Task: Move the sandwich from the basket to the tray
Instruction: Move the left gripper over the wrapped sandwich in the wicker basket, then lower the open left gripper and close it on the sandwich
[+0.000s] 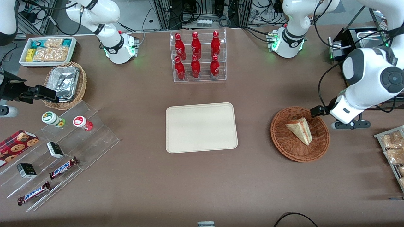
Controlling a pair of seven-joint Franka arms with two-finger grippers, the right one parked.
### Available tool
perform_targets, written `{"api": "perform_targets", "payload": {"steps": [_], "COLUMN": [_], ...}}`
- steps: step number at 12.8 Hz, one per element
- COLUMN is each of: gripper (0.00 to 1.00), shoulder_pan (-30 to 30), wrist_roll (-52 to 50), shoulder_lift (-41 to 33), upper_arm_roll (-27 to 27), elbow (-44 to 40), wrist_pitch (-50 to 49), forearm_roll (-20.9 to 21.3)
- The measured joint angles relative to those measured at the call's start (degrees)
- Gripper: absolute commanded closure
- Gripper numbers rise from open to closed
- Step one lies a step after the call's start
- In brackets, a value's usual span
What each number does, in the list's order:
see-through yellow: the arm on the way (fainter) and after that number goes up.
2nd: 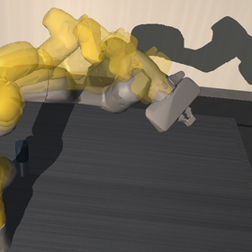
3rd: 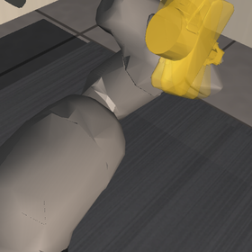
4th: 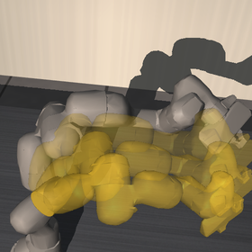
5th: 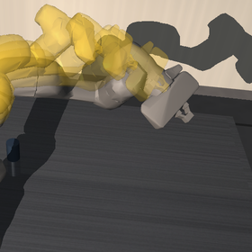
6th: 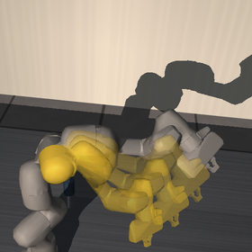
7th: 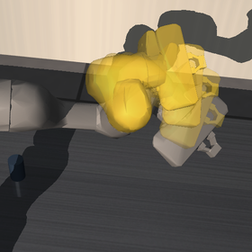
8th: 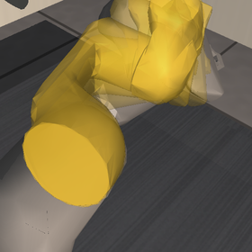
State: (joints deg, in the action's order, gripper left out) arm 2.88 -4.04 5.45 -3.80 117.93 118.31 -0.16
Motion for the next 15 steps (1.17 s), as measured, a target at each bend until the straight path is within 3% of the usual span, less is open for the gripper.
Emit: {"api": "perform_targets", "payload": {"steps": [3, 9, 15], "gripper": [0.00, 0.00, 0.00], "shoulder_pan": [0.00, -1.20, -2.34], "wrist_roll": [-6.11, -33.32, -35.17], "shoulder_lift": [1.69, 3.90, 6.39], "upper_arm_roll": [0.00, -0.93, -1.03], "elbow": [2.35, 3.62, 3.67], "wrist_pitch": [5.47, 9.87, 11.68], "forearm_roll": [-0.08, -0.20, -0.20]}}
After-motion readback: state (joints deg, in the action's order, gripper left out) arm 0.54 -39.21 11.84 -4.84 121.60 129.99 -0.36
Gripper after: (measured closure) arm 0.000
